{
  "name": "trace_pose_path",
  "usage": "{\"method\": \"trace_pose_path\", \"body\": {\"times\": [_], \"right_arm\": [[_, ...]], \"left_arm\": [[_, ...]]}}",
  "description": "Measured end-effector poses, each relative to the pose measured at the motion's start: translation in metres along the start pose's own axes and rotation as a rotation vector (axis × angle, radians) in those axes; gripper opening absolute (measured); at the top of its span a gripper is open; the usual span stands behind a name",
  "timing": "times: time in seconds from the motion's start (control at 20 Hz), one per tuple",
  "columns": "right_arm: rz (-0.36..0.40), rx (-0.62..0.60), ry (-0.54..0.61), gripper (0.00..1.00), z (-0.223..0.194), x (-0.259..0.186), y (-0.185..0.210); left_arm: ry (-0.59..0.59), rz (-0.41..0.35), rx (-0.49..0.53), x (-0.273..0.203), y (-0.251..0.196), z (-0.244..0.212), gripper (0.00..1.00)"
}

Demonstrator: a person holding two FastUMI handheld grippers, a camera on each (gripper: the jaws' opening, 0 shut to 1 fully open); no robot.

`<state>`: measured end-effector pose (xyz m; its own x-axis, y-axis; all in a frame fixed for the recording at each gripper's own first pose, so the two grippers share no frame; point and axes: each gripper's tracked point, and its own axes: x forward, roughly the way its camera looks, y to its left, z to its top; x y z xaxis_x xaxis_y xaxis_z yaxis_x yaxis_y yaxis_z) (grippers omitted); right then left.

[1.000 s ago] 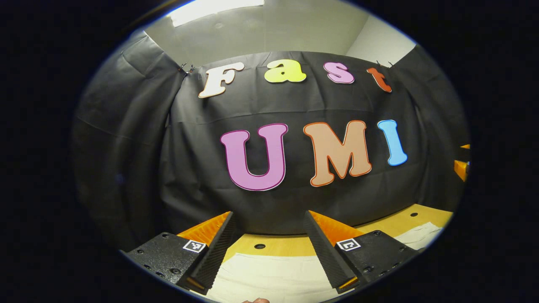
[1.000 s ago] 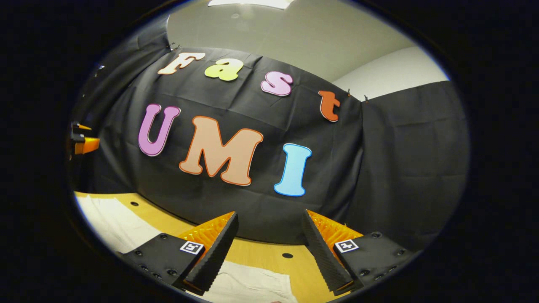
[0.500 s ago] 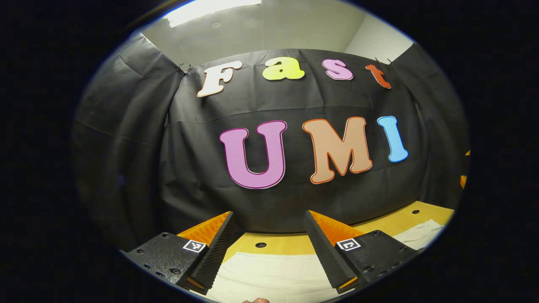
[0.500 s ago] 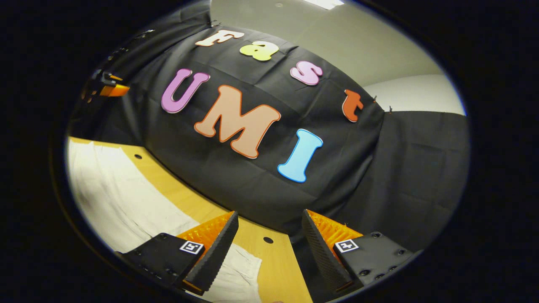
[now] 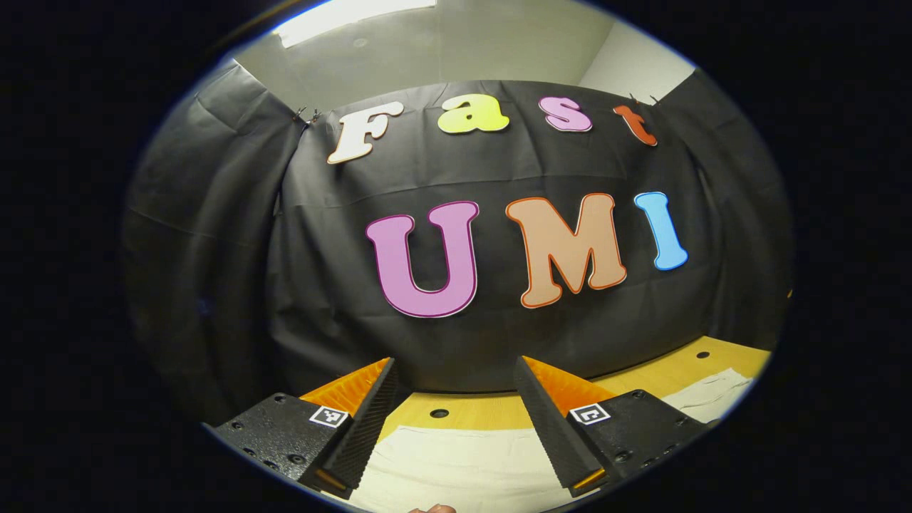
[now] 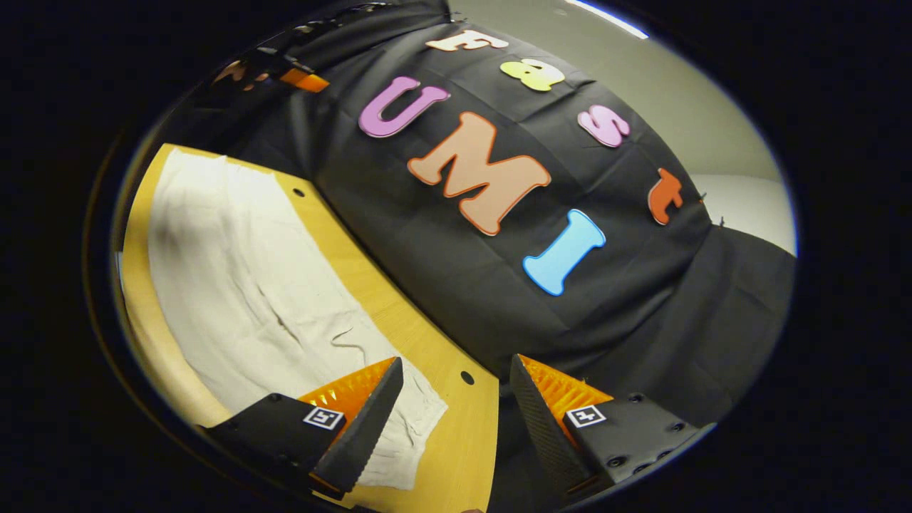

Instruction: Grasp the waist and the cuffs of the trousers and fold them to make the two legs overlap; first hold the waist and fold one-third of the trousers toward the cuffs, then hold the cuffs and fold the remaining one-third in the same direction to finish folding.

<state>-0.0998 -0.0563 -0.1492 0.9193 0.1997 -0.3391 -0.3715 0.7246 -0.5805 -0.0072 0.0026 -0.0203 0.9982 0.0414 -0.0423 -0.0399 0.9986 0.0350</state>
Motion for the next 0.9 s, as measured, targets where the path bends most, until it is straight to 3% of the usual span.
{"method": "trace_pose_path", "body": {"times": [0.3, 0.9], "right_arm": [[0.158, -0.149, 0.034, 0.98, -0.029, -0.013, 0.057], [0.415, -0.328, 0.192, 0.98, -0.105, -0.04, 0.124]], "left_arm": [[0.017, 0.008, 0.019, -0.002, 0.003, -0.009, 0.96], [0.051, 0.03, 0.045, -0.006, 0.014, -0.026, 0.96]]}}
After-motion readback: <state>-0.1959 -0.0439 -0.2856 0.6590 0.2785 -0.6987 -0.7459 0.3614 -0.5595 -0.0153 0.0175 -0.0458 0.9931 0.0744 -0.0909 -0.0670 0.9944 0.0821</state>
